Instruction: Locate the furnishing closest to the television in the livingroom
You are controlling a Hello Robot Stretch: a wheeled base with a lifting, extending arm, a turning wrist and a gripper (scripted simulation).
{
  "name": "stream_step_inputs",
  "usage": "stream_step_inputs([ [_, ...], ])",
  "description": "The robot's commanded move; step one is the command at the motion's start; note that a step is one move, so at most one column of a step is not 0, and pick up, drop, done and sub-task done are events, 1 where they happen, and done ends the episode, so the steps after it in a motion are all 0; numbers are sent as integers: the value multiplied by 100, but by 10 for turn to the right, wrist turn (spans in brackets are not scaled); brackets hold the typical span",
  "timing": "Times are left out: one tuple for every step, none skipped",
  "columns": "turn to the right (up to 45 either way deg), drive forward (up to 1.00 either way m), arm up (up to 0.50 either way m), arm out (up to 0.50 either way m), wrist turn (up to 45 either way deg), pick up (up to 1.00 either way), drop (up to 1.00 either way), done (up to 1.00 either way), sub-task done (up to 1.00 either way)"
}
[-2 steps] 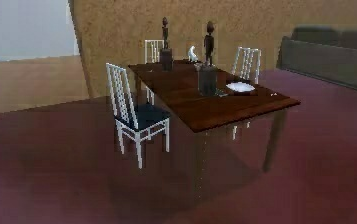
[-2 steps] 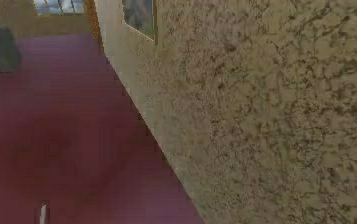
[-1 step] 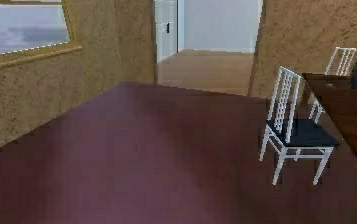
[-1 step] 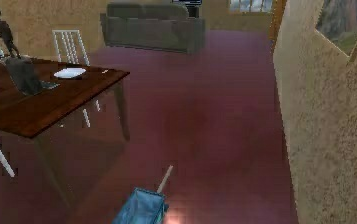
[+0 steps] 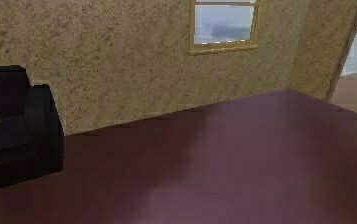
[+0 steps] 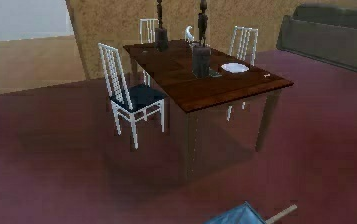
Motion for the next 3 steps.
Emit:
stream_step_inputs([
  [-120,0,0,0,0,0,0,0,0],
  [0,40,0,0,0,0,0,0,0],
  [450,0,0,0,0,0,0,0,0],
])
